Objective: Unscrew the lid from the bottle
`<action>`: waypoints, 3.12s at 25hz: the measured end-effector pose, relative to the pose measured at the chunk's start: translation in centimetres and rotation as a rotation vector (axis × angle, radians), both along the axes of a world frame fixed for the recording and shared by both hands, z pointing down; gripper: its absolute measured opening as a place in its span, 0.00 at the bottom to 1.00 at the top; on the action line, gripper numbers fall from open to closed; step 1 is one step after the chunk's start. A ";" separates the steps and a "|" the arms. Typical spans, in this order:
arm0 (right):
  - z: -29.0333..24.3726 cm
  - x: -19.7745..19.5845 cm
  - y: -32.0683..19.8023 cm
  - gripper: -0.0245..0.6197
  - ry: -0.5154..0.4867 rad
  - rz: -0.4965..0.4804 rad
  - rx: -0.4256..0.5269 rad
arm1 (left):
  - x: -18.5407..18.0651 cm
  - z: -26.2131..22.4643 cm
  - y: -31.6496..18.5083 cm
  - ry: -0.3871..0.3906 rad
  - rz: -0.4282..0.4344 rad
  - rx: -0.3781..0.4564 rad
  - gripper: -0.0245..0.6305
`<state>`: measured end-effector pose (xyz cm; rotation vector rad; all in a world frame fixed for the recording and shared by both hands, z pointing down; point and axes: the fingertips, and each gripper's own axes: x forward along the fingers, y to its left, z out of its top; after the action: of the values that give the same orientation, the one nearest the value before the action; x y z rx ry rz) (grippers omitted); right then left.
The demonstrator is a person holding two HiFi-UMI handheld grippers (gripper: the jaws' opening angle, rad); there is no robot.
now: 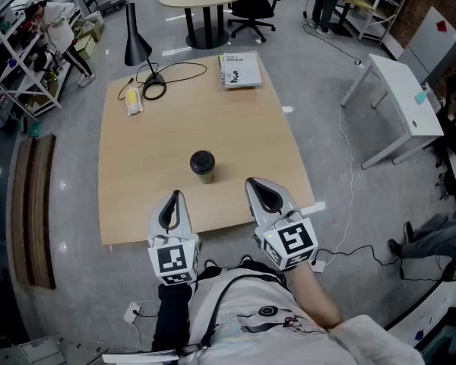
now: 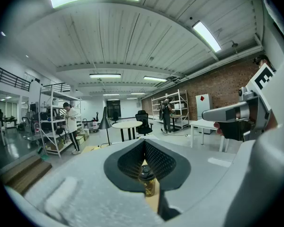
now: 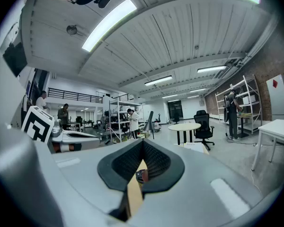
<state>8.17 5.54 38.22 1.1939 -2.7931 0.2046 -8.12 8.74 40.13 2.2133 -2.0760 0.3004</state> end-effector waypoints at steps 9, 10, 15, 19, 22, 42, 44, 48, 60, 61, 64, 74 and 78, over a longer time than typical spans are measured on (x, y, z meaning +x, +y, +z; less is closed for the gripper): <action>0.7 0.6 0.1 0.04 0.005 -0.026 -0.004 | 1.0 1.1 -0.3 0.007 -0.010 -0.022 0.04; 0.7 0.7 0.1 0.04 0.003 -0.030 -0.002 | 1.2 1.3 -0.3 0.006 -0.013 -0.023 0.04; 0.5 2.6 0.4 0.04 -0.075 -0.035 -0.021 | 2.1 2.3 -0.3 0.008 -0.023 -0.038 0.04; 1.1 4.4 0.4 0.04 -0.069 -0.034 -0.027 | 2.8 2.7 -0.5 0.013 -0.004 -0.038 0.16; 1.8 5.1 -0.2 0.04 -0.084 -0.034 -0.049 | 3.3 3.4 -1.1 0.002 0.027 -0.050 0.28; 7.2 -5.5 -10.8 0.48 0.051 -0.191 -0.228 | 0.1 27.3 -10.6 -0.071 0.424 -0.469 0.96; 7.8 -5.4 -11.9 0.48 0.071 -0.158 -0.255 | 1.1 28.9 -11.3 -0.066 0.461 -0.453 0.96; 9.1 -4.7 -13.5 0.47 0.113 -0.094 -0.300 | 2.7 31.1 -13.3 -0.051 0.495 -0.401 0.96; 12.7 -1.5 -13.3 0.43 0.202 -0.009 -0.412 | 6.7 30.6 -17.0 -0.018 0.597 -0.209 0.94; 12.8 -1.4 -13.3 0.43 0.206 -0.006 -0.413 | 6.9 30.4 -17.0 -0.020 0.609 -0.200 0.94; 13.6 -1.6 -13.3 0.42 0.224 -0.024 -0.418 | 7.7 29.8 -16.9 -0.039 0.648 -0.178 0.88; 16.5 -5.3 -13.5 0.41 0.234 -0.141 -0.460 | 7.7 29.6 -17.4 0.009 0.637 -0.193 0.75; 17.0 -6.6 -13.5 0.48 0.258 -0.239 -0.502 | 8.1 29.4 -17.7 0.025 0.657 -0.221 0.73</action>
<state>1.58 -7.96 55.27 0.7072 -2.4204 0.6340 0.01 -8.94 69.55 2.6539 -1.1691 0.5093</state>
